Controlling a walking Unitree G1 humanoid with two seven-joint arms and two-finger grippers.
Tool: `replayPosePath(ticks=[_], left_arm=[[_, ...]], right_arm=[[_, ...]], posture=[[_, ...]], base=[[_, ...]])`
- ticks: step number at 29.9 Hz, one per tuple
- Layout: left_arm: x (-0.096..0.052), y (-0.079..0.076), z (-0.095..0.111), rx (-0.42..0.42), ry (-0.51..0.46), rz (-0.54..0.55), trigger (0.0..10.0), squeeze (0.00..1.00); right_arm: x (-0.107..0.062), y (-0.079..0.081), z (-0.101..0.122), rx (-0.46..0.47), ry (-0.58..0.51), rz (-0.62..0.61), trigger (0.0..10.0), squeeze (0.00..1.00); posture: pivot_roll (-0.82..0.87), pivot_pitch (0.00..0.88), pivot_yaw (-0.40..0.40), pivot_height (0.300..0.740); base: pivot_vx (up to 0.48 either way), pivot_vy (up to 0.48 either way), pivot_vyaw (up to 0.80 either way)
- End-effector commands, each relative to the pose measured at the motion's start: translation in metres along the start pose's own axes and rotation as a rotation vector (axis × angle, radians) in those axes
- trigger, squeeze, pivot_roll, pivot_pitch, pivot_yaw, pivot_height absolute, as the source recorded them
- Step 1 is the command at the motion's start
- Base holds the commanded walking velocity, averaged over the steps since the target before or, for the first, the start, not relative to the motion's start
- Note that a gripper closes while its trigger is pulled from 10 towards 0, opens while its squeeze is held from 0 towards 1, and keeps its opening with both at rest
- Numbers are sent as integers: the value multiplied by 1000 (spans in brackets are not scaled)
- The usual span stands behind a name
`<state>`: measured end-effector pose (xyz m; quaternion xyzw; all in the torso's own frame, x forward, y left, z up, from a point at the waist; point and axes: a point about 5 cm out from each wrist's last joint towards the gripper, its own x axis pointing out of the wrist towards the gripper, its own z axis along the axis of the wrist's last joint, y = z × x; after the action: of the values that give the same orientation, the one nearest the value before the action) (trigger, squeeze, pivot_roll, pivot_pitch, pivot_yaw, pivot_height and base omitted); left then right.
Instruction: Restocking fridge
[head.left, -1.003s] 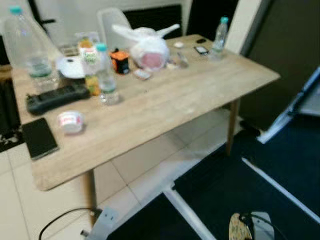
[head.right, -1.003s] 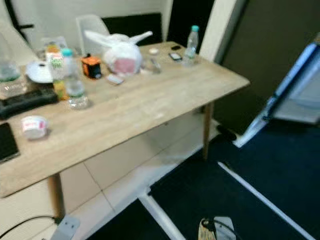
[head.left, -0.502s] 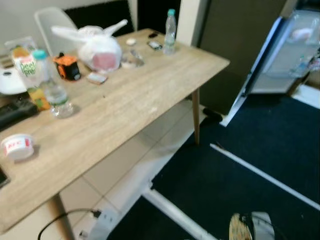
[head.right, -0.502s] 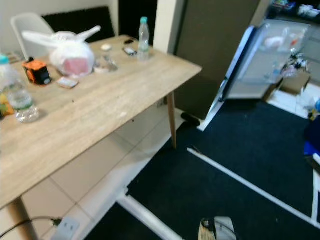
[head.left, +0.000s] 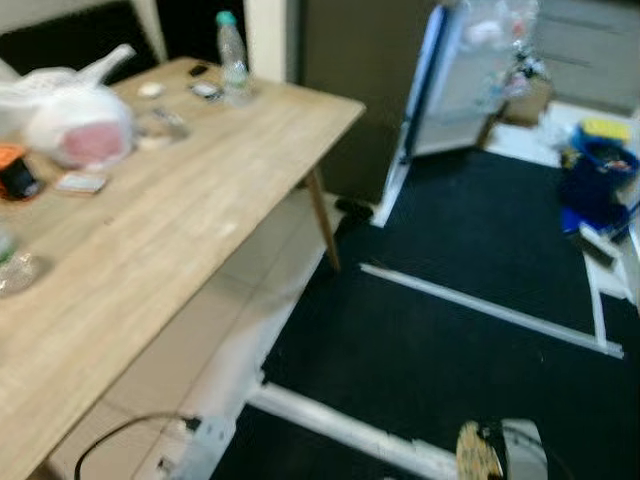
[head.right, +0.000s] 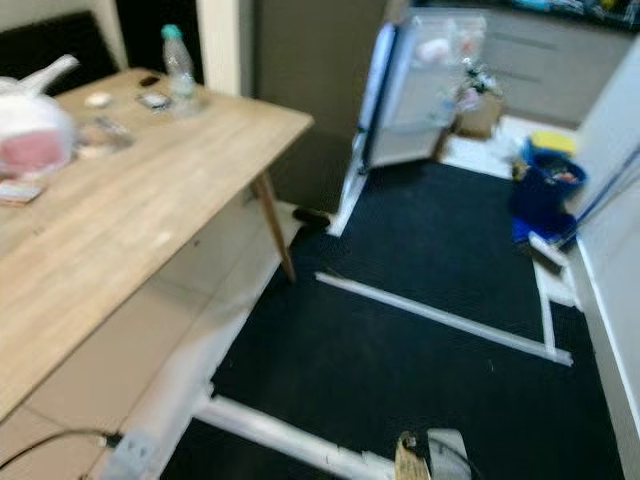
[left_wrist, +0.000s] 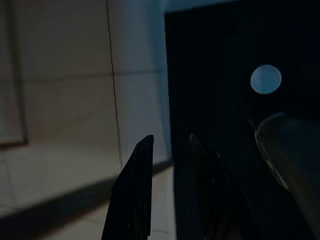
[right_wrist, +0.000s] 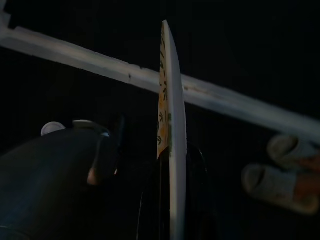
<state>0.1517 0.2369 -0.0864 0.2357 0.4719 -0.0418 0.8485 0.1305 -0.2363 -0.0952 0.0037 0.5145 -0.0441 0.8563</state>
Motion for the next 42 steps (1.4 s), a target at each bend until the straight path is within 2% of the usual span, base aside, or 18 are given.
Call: replayPosePath(ticks=[1,32,36,37,42], left_arm=[[-1,-2,-2,5,6,-4,10000,0],[-1,-2,-6,3,20,-4,10000,0],[-2,-3,-6,-13,8,-14,10000,0],[-2,-3,-5,-9,3,-10,10000,39],[-2,-3,-5,-2,0,-7,10000,63]], right_arm=[[0,-2,3,1,-12,-11,10000,0],[0,-2,1,0,-6,-8,10000,0],[0,1,1,-40,-7,8,10000,0],[0,3,1,-48,-6,12,10000,0],[1,5,0,-57,-4,18,10000,0]], posture=[[49,19,-46,740],[51,23,-46,740],[50,24,-47,740],[50,24,-47,740],[50,26,-49,740]], base=[[0,0,-756],[0,0,-753],[0,0,0],[0,0,0],[0,0,0]])
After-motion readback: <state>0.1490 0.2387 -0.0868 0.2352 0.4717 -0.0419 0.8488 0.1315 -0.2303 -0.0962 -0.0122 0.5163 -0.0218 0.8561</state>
